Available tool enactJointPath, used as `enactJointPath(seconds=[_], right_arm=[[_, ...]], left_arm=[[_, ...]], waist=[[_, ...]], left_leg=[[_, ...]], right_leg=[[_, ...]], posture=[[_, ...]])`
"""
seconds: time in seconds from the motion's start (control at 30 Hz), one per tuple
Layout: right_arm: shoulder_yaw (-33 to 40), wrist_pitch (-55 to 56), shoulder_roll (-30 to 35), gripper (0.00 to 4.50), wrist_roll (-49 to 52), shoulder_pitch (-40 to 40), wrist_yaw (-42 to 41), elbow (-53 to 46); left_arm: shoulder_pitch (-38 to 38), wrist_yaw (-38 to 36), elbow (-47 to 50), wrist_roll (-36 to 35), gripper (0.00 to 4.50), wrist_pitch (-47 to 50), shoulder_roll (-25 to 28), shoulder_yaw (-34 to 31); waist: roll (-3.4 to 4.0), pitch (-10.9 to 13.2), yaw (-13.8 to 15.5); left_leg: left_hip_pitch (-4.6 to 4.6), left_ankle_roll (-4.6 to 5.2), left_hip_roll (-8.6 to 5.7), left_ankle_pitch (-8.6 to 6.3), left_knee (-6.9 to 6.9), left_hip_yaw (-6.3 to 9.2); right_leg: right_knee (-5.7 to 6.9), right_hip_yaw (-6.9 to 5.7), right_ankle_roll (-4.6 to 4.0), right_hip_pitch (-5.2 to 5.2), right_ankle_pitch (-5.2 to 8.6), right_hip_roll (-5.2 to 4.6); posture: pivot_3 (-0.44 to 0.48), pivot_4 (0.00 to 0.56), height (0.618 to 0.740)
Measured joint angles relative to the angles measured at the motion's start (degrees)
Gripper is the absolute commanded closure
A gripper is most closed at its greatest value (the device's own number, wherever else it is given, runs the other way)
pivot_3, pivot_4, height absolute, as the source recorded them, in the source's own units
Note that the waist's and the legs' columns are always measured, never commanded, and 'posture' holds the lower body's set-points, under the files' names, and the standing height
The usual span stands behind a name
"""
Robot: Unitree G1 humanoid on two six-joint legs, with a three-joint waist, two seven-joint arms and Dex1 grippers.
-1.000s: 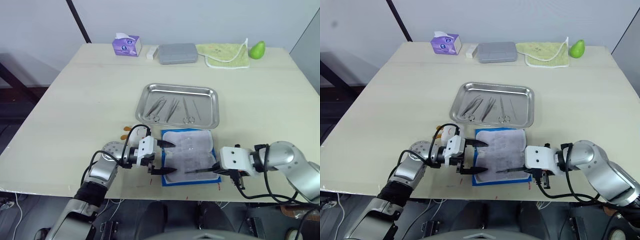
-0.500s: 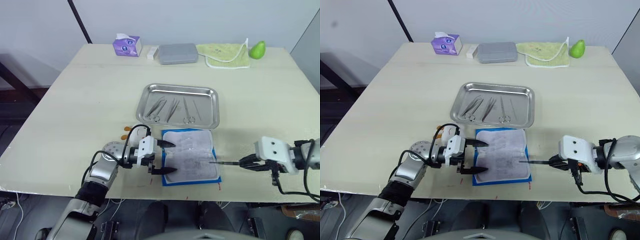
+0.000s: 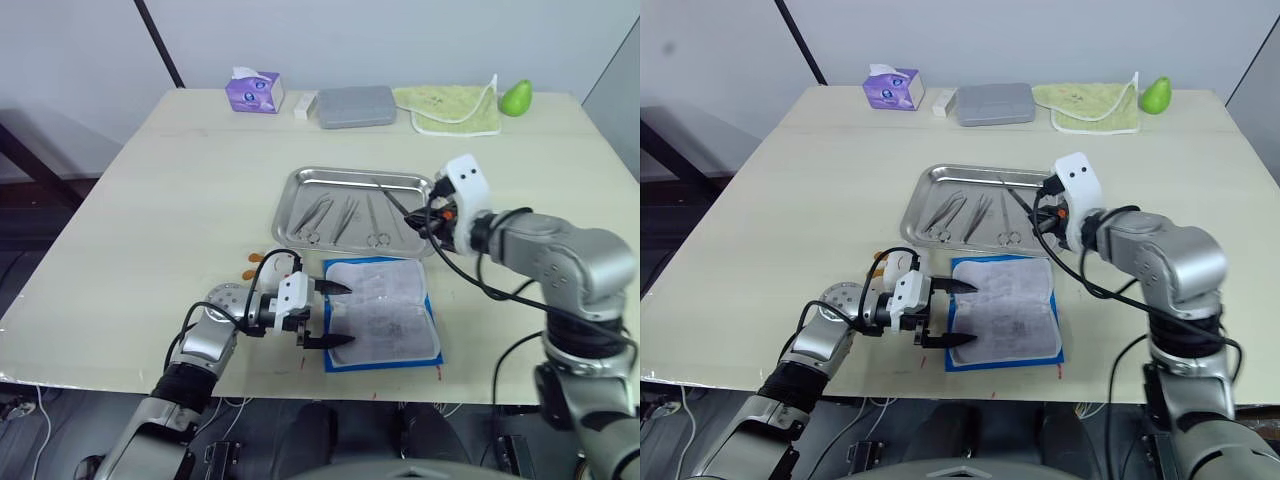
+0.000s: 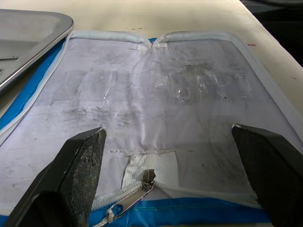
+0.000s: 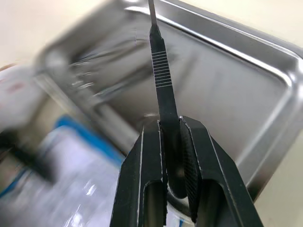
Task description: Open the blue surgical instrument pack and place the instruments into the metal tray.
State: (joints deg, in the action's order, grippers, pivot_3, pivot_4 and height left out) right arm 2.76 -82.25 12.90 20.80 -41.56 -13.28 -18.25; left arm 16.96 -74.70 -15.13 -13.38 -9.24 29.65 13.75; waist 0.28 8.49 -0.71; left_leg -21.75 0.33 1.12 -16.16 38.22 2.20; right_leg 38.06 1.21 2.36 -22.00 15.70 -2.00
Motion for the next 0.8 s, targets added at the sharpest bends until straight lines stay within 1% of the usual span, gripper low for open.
enactJointPath(seconds=[0.13, 0.2, 0.43, 0.8], right_arm=[[2.61, 1.74, -9.59, 4.44, -4.97, -0.90, 9.09, 6.17], [3.05, 2.63, -11.66, 4.44, -6.08, -0.91, 11.27, 7.82], [4.05, 6.84, -13.37, 4.44, -8.98, -0.28, 14.90, 10.62], [4.03, 12.10, -14.88, 4.44, -10.59, 0.00, 16.17, 17.15]], left_arm=[[-0.23, 0.23, 0.19, 0.01, 0.00, 0.02, -0.03, -0.13], [-0.30, 0.29, 0.34, 0.01, 0.00, 0.03, -0.03, -0.15], [-0.91, 0.80, 0.79, 0.01, 0.00, 0.09, 0.02, -0.42], [-1.47, 0.91, 1.09, 0.01, 0.00, 0.10, 0.02, -0.70]], waist=[[0.09, -0.04, -0.08], [0.11, -0.03, -0.06], [0.14, -0.03, -0.29], [0.17, -0.02, -0.44]], left_leg=[[-0.02, 0.00, -0.02, 0.00, -0.02, -0.05], [-0.04, 0.00, -0.03, 0.00, -0.02, -0.08], [-0.01, 0.00, -0.03, 0.00, -0.04, -0.11], [-0.02, 0.00, -0.02, 0.00, -0.06, -0.14]], right_leg=[[0.05, 0.05, 0.01, -0.08, 0.00, 0.00], [0.05, 0.07, 0.01, -0.09, -0.01, -0.01], [0.05, 0.09, 0.02, -0.10, -0.01, 0.01], [0.04, 0.12, 0.02, -0.12, -0.01, 0.01]], posture=[[0.000, 0.150, 0.740], [0.000, 0.150, 0.740], [0.000, 0.150, 0.740], [0.000, 0.150, 0.740]])
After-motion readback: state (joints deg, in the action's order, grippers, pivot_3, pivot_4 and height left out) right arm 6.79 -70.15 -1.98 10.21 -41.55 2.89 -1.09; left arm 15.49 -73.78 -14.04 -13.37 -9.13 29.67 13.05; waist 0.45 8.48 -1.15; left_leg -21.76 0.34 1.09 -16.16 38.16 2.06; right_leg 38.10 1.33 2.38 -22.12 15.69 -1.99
